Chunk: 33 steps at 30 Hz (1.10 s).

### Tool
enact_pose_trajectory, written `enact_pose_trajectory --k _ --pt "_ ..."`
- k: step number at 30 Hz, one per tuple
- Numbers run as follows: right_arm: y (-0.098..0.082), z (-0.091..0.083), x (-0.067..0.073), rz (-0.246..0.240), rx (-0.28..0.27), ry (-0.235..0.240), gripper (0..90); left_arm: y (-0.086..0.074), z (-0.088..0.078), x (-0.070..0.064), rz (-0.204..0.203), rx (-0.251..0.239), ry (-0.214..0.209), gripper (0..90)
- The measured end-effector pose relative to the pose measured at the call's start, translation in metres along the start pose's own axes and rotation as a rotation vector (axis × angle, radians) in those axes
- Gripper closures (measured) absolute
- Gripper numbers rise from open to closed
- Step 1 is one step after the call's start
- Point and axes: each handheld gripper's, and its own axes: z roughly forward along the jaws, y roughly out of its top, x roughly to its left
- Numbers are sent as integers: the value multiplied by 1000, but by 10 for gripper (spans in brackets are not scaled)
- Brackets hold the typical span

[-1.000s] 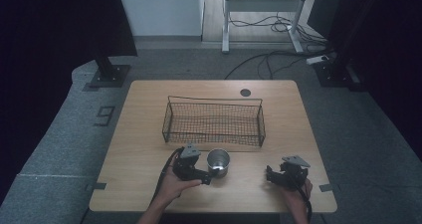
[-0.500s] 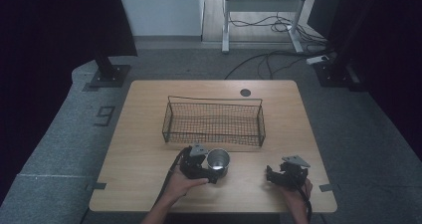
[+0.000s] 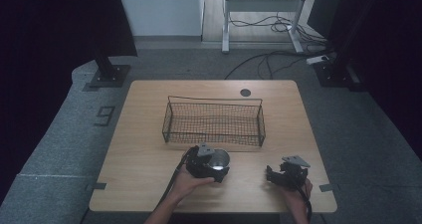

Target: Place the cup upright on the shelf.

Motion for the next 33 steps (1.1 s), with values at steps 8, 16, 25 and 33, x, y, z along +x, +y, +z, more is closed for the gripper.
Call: enact_pose_trajectory --k 8,16,25,33 --pt "0 0 0 0 0 0 82 -3 6 -2 13 -19 8 50" --pt "0 0 0 0 0 0 82 -4 6 -1 30 -45 -4 128" --pt "0 0 0 0 0 0 82 -5 -1 3 35 -67 -10 147" --pt "0 0 0 -1 0 1 82 -3 -18 5 24 -99 -28 147"
